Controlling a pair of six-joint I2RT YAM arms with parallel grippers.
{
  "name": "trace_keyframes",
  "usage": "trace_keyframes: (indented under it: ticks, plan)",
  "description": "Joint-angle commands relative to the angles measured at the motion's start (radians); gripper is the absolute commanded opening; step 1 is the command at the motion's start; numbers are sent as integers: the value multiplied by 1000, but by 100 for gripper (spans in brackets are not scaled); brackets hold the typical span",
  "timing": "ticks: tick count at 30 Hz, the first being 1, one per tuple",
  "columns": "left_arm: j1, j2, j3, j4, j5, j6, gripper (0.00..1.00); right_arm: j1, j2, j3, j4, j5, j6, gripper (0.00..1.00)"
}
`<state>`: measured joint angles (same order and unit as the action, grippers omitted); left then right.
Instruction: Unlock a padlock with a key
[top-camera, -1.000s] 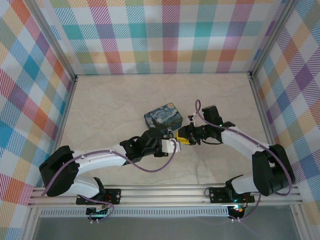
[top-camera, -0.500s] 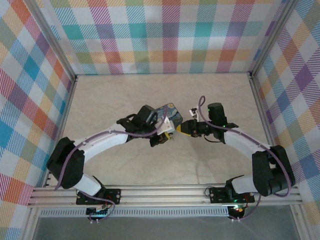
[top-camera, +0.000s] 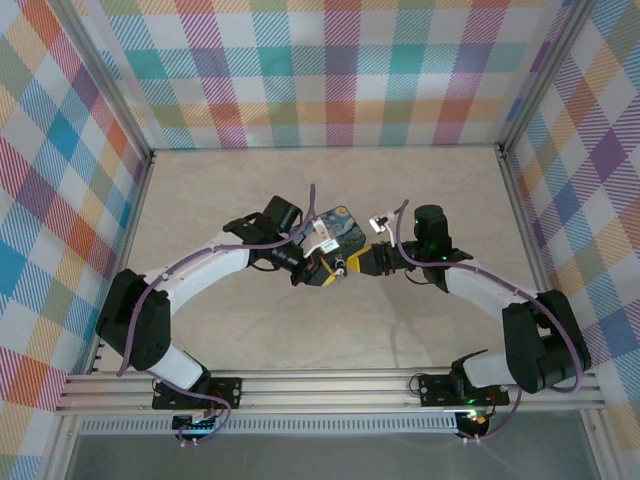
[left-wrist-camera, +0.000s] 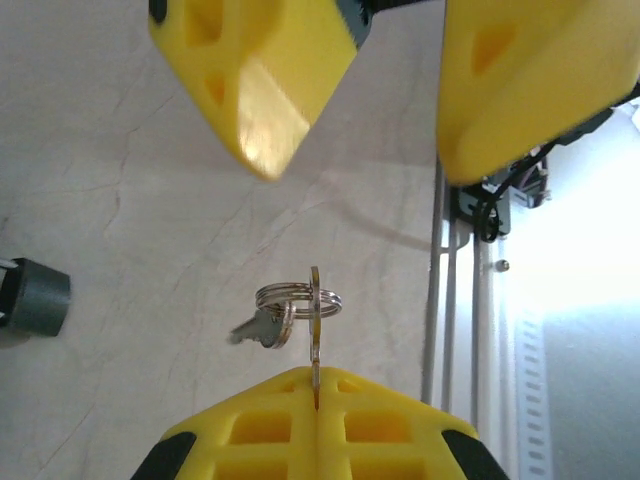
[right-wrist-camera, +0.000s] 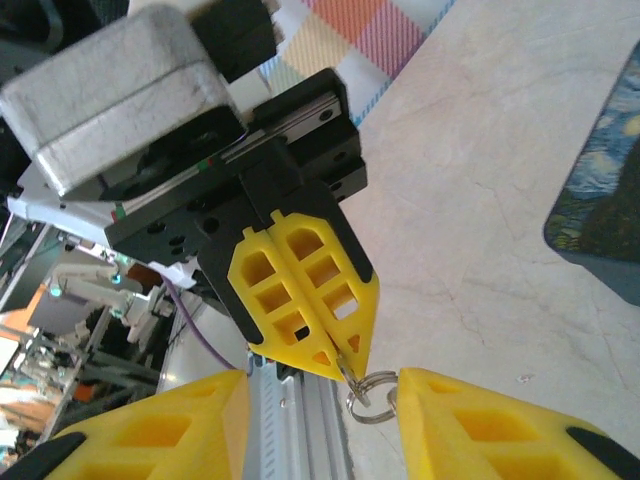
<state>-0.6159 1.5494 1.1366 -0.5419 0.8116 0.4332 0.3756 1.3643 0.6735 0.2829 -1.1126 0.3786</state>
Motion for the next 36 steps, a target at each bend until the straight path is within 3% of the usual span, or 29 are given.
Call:
trace_keyframes:
  ticks: [1, 28, 36]
  plan:
    - [11, 14, 36, -40, 82, -2, 0, 16, 5, 35, -24, -41, -93, 42]
    - [24, 14, 68, -27, 78, -11, 0, 54, 76, 68, -72, -58, -116, 25]
    - [34, 17, 65, -20, 80, -11, 0, 61, 91, 73, -70, -68, -115, 11]
